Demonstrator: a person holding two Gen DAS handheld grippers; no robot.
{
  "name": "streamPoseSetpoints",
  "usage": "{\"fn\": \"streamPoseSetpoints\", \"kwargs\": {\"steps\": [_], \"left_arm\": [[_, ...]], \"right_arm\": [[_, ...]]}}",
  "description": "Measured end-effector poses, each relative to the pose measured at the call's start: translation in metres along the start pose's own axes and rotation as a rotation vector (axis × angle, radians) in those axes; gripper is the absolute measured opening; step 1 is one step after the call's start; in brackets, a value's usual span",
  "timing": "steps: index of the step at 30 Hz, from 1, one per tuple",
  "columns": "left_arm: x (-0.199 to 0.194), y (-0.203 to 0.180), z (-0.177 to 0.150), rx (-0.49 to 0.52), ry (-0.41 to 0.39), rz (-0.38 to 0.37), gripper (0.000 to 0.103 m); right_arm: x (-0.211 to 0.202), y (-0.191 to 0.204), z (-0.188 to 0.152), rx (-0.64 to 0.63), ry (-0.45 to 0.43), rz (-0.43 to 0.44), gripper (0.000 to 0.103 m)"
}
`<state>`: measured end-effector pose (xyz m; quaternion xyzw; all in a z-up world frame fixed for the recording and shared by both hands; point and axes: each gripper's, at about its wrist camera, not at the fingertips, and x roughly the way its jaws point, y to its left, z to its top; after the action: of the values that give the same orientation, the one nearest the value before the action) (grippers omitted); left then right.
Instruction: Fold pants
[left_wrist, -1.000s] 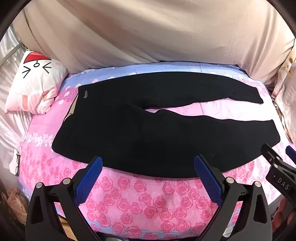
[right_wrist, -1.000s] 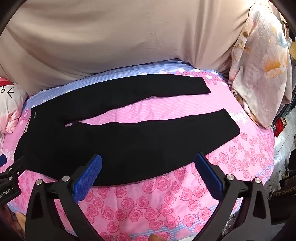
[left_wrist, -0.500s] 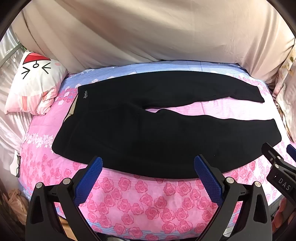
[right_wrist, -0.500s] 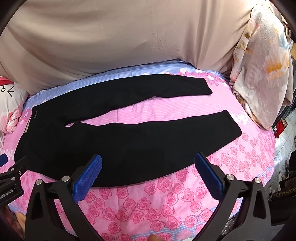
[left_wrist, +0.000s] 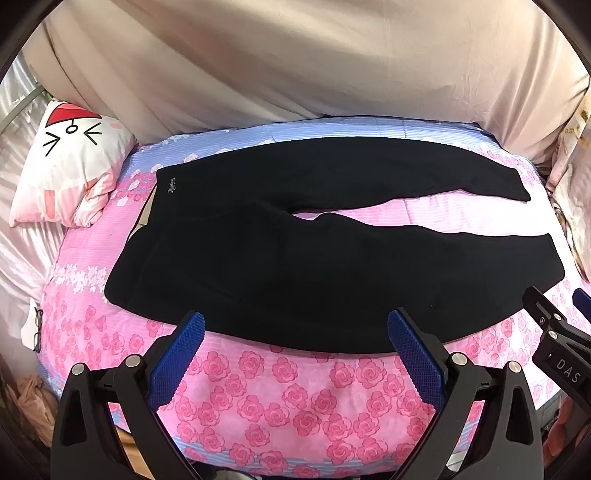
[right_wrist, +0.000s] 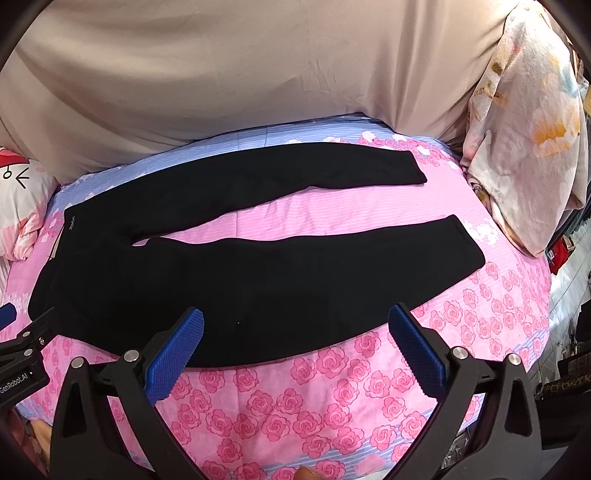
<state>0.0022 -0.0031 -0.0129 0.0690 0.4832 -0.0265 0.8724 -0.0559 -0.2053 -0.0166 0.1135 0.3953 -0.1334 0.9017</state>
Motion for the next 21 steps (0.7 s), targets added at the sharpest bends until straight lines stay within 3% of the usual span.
{"fn": "streamPoseSetpoints", "kwargs": {"steps": [21], "left_arm": [[0.0084,-0.0029,0.0089,0.03,0.024,-0.002,0.098]], "right_arm": [[0.0075,-0.0079,-0.0014,0.028,0.025,0.006,0.098]]}}
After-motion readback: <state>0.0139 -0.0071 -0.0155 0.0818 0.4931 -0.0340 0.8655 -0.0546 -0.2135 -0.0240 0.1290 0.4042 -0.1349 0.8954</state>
